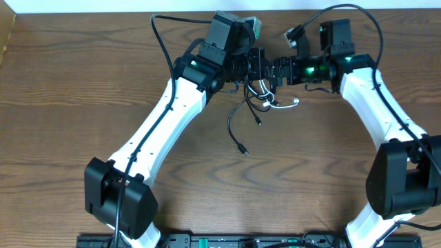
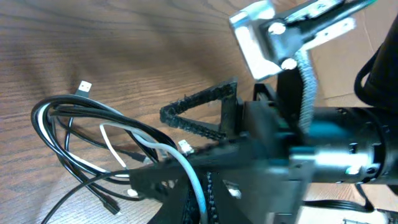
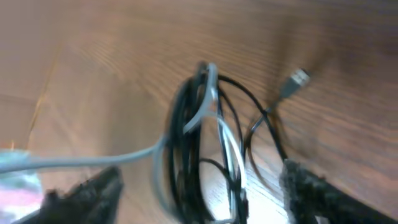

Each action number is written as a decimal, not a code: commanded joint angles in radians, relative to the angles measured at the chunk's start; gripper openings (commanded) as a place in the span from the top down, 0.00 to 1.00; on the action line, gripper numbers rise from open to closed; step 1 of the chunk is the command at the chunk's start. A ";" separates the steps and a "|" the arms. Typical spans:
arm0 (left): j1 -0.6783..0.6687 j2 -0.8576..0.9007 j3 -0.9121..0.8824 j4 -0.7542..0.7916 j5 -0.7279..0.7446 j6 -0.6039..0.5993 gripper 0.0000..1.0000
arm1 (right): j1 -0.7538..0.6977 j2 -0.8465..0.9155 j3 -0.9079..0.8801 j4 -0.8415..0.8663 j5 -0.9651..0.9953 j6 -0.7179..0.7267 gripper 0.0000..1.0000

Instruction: Untangle cables

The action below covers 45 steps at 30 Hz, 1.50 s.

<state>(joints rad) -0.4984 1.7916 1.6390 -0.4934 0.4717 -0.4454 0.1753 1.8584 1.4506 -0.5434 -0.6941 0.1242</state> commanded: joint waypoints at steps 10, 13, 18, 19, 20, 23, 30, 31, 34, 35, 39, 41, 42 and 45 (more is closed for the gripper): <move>0.058 -0.104 0.011 -0.003 0.015 0.003 0.93 | 0.003 0.096 0.010 -0.014 0.296 0.097 0.80; 0.101 -0.158 0.011 -0.015 0.015 0.003 0.93 | -0.004 0.134 0.010 -0.018 0.303 0.135 0.81; 0.191 -0.262 0.011 -0.042 0.015 0.006 0.92 | -0.020 0.192 0.010 -0.022 0.303 0.168 0.81; 0.203 -0.275 0.011 -0.045 0.015 0.006 0.92 | -0.021 0.201 0.010 -0.023 0.303 0.168 0.80; 0.217 -0.290 0.011 -0.048 0.015 0.006 0.93 | -0.022 0.204 0.010 -0.025 0.303 0.168 0.80; 0.246 -0.321 0.011 -0.057 0.015 0.006 0.93 | -0.021 0.208 0.010 -0.025 0.303 0.167 0.78; 0.257 -0.344 0.011 -0.066 0.018 0.006 0.93 | -0.030 0.208 0.010 -0.024 0.274 0.167 0.78; 0.257 -0.344 0.011 -0.072 0.021 0.006 0.93 | -0.031 0.208 0.010 -0.021 0.243 0.164 0.78; 0.257 -0.341 0.011 -0.083 0.033 0.006 0.92 | -0.032 0.198 0.011 0.011 0.047 0.082 0.72; 0.257 -0.340 0.011 -0.083 0.039 0.006 0.93 | -0.032 0.191 0.012 0.024 -0.015 0.068 0.69; 0.245 -0.338 0.011 -0.081 0.040 0.006 0.92 | -0.027 0.142 0.014 0.081 -0.173 0.053 0.59; 0.237 -0.331 0.011 -0.081 0.040 0.006 0.92 | -0.019 0.113 0.014 0.105 -0.208 0.054 0.52; 0.231 -0.323 0.011 -0.081 0.037 0.006 0.93 | -0.010 0.097 0.014 0.111 -0.210 0.054 0.51; 0.217 -0.296 0.011 -0.082 0.037 0.006 0.93 | 0.009 0.080 0.014 0.114 -0.206 0.055 0.50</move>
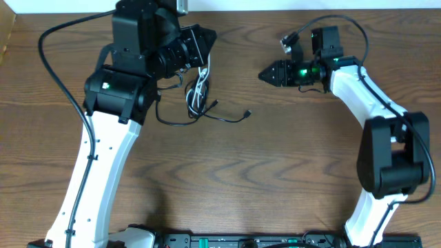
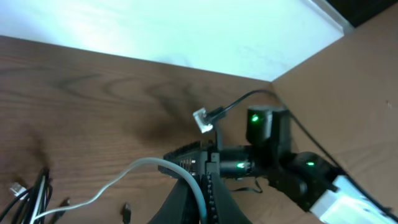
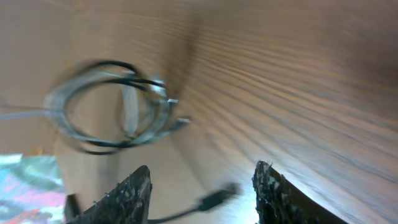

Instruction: Untangle cables

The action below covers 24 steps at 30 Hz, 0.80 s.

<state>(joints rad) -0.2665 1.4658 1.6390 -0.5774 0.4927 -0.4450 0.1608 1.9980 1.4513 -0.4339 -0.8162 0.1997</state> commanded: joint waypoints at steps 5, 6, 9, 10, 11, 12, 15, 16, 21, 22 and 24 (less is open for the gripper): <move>-0.041 0.105 0.011 0.011 0.012 0.005 0.93 | 0.056 -0.056 0.013 -0.032 -0.020 0.022 0.50; -0.042 0.116 0.011 0.014 0.012 0.006 0.93 | 0.060 -0.056 0.012 -0.043 0.006 0.032 0.51; -0.043 0.154 0.010 0.012 0.002 0.006 0.93 | 0.062 -0.056 0.012 -0.064 0.068 0.048 0.51; -0.045 0.170 0.009 0.003 -0.008 0.006 0.93 | 0.058 -0.056 0.012 -0.068 0.088 0.054 0.51; -0.048 0.184 0.007 -0.003 -0.011 0.006 0.93 | 0.052 -0.056 0.012 -0.068 0.105 0.062 0.50; -0.053 0.201 0.005 -0.010 -0.011 0.006 0.92 | 0.042 -0.056 0.012 -0.068 0.117 0.071 0.48; -0.082 0.267 0.005 -0.036 -0.010 0.036 0.92 | 0.000 -0.056 0.012 -0.067 0.130 0.082 0.45; -0.094 0.287 0.005 -0.041 -0.010 0.057 0.92 | -0.014 -0.056 0.012 -0.067 0.129 0.085 0.45; -0.160 0.385 0.005 -0.046 -0.011 0.118 0.89 | -0.095 -0.056 0.012 -0.080 0.125 0.092 0.44; -0.171 0.399 0.005 -0.046 -0.011 0.134 0.89 | -0.105 -0.056 0.012 -0.086 0.116 0.092 0.44; -0.190 0.428 0.005 -0.048 -0.020 0.146 0.88 | -0.121 -0.056 0.012 -0.096 0.098 0.092 0.44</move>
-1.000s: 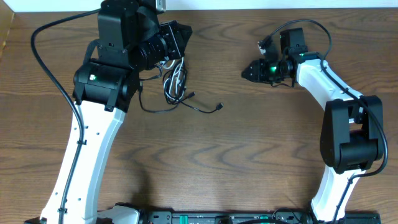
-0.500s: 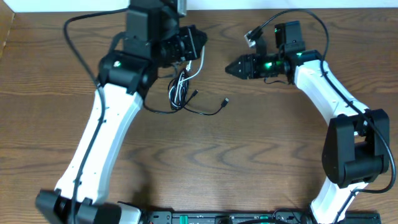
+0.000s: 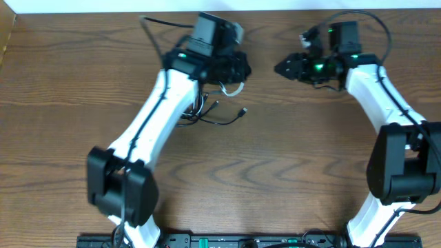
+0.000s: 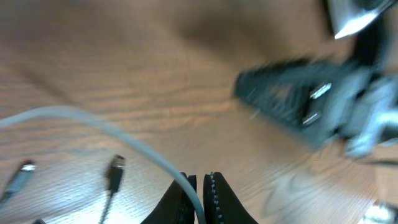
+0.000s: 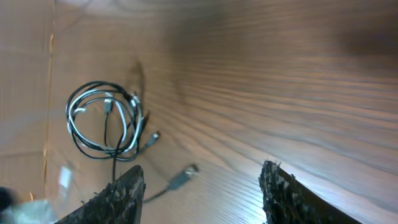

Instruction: Untangle cables

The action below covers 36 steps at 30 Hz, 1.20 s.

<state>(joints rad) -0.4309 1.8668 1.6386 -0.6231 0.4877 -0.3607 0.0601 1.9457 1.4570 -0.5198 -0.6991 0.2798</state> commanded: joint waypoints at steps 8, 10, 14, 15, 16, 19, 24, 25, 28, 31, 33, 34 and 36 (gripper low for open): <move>-0.070 0.108 0.005 -0.022 -0.036 0.113 0.33 | -0.031 -0.004 0.006 -0.021 -0.006 -0.006 0.41; -0.073 0.109 0.005 -0.029 -0.036 0.148 0.13 | -0.037 -0.004 0.006 -0.016 -0.007 0.005 0.40; -0.072 0.106 0.007 -0.027 -0.050 0.200 0.06 | -0.041 -0.004 0.006 -0.016 -0.007 0.004 0.38; -0.070 0.103 0.008 -0.028 -0.068 0.201 0.06 | -0.040 -0.004 0.006 -0.019 -0.007 0.004 0.38; -0.067 0.100 0.008 -0.028 -0.086 0.201 0.06 | -0.040 -0.004 0.006 -0.020 -0.007 0.003 0.38; -0.042 0.083 0.008 -0.028 -0.135 0.198 0.06 | -0.038 -0.004 0.006 -0.023 -0.007 0.003 0.37; 0.087 0.032 0.008 -0.063 -0.222 0.078 0.06 | -0.009 -0.004 0.006 -0.012 -0.007 -0.010 0.37; 0.156 0.022 0.008 -0.088 -0.224 0.040 0.07 | 0.019 -0.004 0.006 0.005 -0.006 -0.013 0.37; 0.253 0.021 0.008 -0.136 -0.224 0.000 0.11 | 0.083 -0.004 0.013 0.042 0.011 -0.011 0.37; 0.341 0.021 0.008 -0.187 -0.224 -0.008 0.15 | 0.151 -0.004 0.050 0.043 0.074 -0.002 0.37; 0.385 0.023 0.007 -0.211 -0.224 0.002 0.16 | 0.200 -0.004 0.090 0.027 0.135 -0.003 0.36; 0.400 0.024 0.005 -0.219 -0.225 0.014 0.18 | 0.224 -0.004 0.113 0.016 0.171 -0.003 0.36; 0.425 0.027 -0.006 -0.235 -0.229 0.048 0.23 | 0.261 -0.004 0.152 0.001 0.230 -0.003 0.35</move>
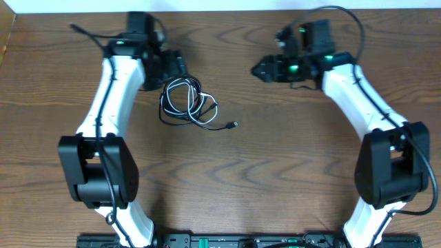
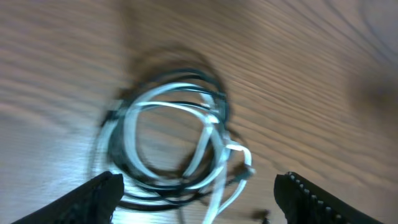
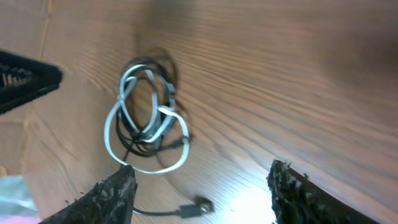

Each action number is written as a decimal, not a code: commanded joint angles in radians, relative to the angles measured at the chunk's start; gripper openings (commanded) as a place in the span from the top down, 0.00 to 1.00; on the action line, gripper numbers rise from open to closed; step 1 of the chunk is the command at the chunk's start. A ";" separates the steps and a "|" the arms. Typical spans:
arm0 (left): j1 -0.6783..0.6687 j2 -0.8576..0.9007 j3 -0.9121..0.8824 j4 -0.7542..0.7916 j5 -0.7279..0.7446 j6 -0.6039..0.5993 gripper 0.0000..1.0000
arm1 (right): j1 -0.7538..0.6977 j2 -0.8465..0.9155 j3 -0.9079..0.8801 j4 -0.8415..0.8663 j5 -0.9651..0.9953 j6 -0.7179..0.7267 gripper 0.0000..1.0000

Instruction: Untangle cables

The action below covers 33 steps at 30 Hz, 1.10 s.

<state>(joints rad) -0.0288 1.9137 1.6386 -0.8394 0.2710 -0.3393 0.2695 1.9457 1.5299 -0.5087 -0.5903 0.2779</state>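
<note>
A coil of black and white cables point(image 1: 185, 105) lies on the wooden table, still looped together, with a black plug end point(image 1: 234, 125) trailing to its right. My left gripper point(image 1: 178, 70) is just above-left of the coil and stands open; in its wrist view the coil point(image 2: 168, 143) lies ahead of the spread fingers point(image 2: 99, 194), untouched. My right gripper point(image 1: 258, 70) is open farther right, facing the coil point(image 3: 146, 118) with the plug point(image 3: 199, 204) between its fingers but not held.
The wooden table point(image 1: 289, 172) stretches bare-grained in front of the arms. A white wall edge point(image 1: 220, 5) runs along the back. The left gripper's finger point(image 3: 25, 78) shows at the left of the right wrist view.
My left gripper was shut on the light cable near the top centre; now it is open at the upper left and the whole coil lies on the table. The right gripper has shifted slightly left.
First both grippers met at the tangled bundle at the top centre, the left one on the light cable. Then the left held the bundle off to the left, the right apart and open. Later the left still pinched the light cable. Now the coil lies free.
</note>
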 commanded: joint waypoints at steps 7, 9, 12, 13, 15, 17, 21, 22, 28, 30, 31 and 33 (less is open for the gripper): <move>0.042 0.029 -0.076 -0.012 -0.135 0.087 0.32 | 0.094 -0.004 0.113 -0.028 0.173 -0.002 0.35; 0.049 0.044 -0.082 0.004 -0.133 0.131 0.32 | 0.089 -0.004 0.113 -0.055 0.173 -0.019 0.35; 0.053 0.069 -0.083 0.043 -0.134 0.222 0.33 | 0.085 -0.004 0.113 -0.083 0.174 -0.052 0.35; 0.053 0.079 -0.083 0.056 -0.133 0.240 0.34 | 0.085 -0.004 0.113 -0.090 0.174 -0.059 0.35; 0.051 0.107 -0.083 0.077 -0.121 0.273 0.35 | 0.085 -0.004 0.113 -0.099 0.174 -0.067 0.35; 0.050 0.133 -0.083 0.092 -0.118 0.295 0.37 | 0.085 -0.004 0.113 -0.105 0.174 -0.074 0.35; 0.050 0.174 -0.083 0.122 -0.118 0.306 0.40 | 0.085 -0.004 0.112 -0.109 0.182 -0.074 0.35; 0.050 0.182 -0.083 0.131 -0.118 0.306 0.42 | 0.085 -0.004 0.112 -0.113 0.190 -0.074 0.35; 0.050 0.190 -0.083 0.165 -0.106 0.306 0.64 | 0.085 -0.004 0.112 -0.124 0.200 -0.078 0.34; 0.050 0.191 -0.083 0.169 -0.098 0.306 0.64 | 0.085 -0.004 0.112 -0.124 0.200 -0.077 0.34; 0.049 0.191 -0.083 0.169 -0.097 0.306 0.64 | 0.085 -0.004 0.112 -0.124 0.200 -0.077 0.34; 0.047 0.191 -0.085 0.168 -0.096 0.306 0.64 | 0.081 -0.004 0.112 -0.124 0.200 -0.077 0.34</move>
<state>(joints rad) 0.0185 2.0987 1.5593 -0.6720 0.1619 -0.0471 0.3565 1.9457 1.6325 -0.6312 -0.3988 0.2188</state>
